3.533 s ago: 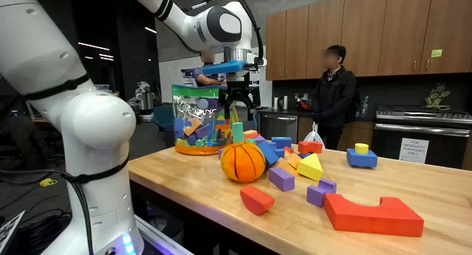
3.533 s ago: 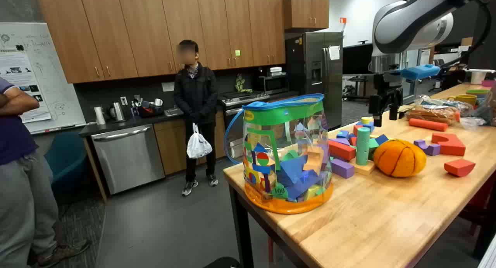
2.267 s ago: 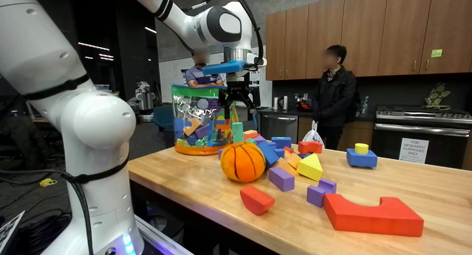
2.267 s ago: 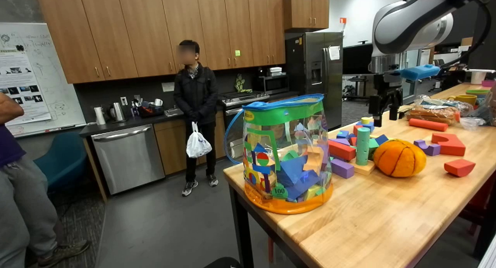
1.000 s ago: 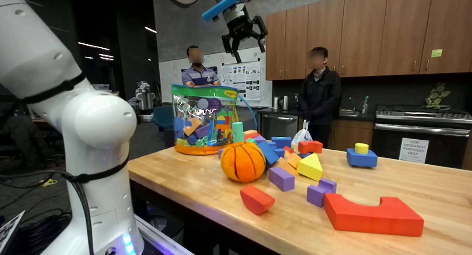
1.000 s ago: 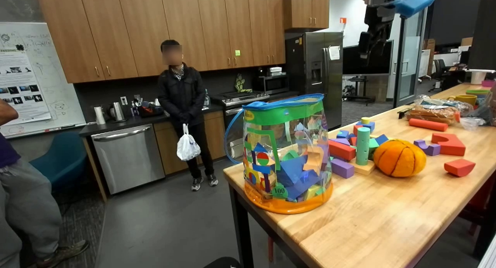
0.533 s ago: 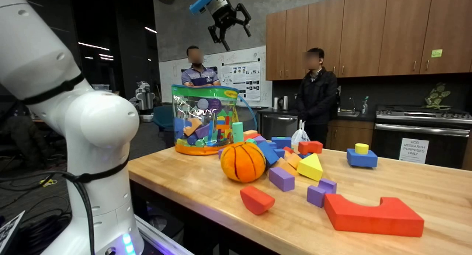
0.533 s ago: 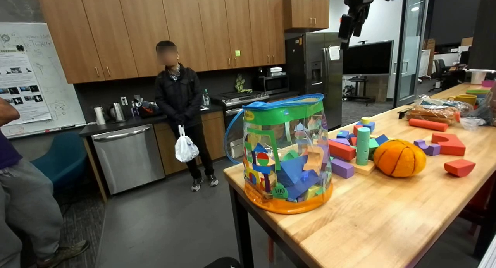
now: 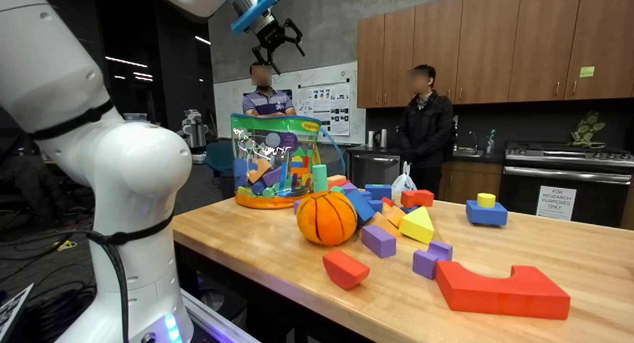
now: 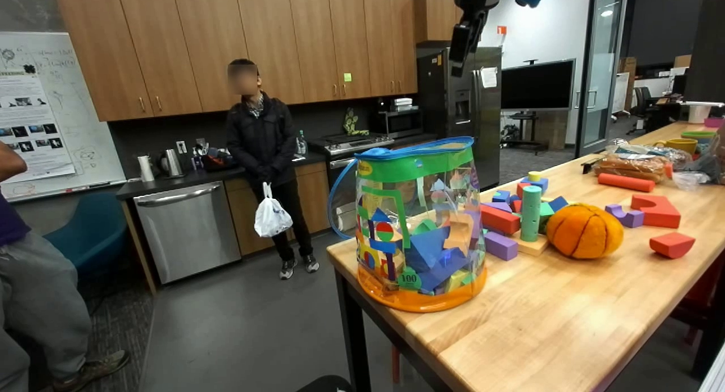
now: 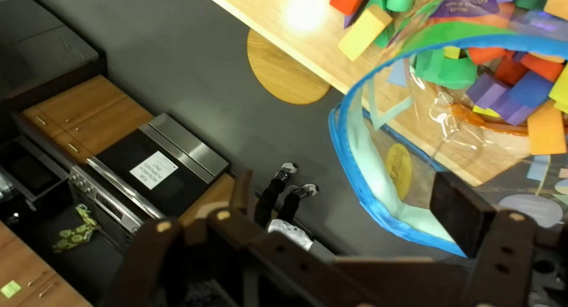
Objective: Remove a purple block from the clear bag and put it on the table
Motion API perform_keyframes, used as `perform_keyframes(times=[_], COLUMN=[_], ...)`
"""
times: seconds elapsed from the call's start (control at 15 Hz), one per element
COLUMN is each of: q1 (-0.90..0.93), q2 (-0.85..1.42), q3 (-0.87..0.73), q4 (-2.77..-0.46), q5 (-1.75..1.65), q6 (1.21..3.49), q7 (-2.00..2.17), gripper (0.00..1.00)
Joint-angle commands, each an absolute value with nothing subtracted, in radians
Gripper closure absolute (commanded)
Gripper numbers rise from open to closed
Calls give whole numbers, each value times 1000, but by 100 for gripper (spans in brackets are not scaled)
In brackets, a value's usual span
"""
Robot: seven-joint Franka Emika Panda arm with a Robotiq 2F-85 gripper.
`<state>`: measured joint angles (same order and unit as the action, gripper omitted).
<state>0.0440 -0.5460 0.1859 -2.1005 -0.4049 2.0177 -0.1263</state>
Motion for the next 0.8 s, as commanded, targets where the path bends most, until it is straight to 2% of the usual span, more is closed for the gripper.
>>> perform_keyframes(times=[0.0,0.33,0.73], q1=[84,110,110], q2=[-496,-405,-382], q3=[207,213,211], q4=[-2113,-2174,-2187], q5=[-423,-401,-404], q6=[2102,2206,2197], q7=[-97,-90,-89], gripper=[0,0,0])
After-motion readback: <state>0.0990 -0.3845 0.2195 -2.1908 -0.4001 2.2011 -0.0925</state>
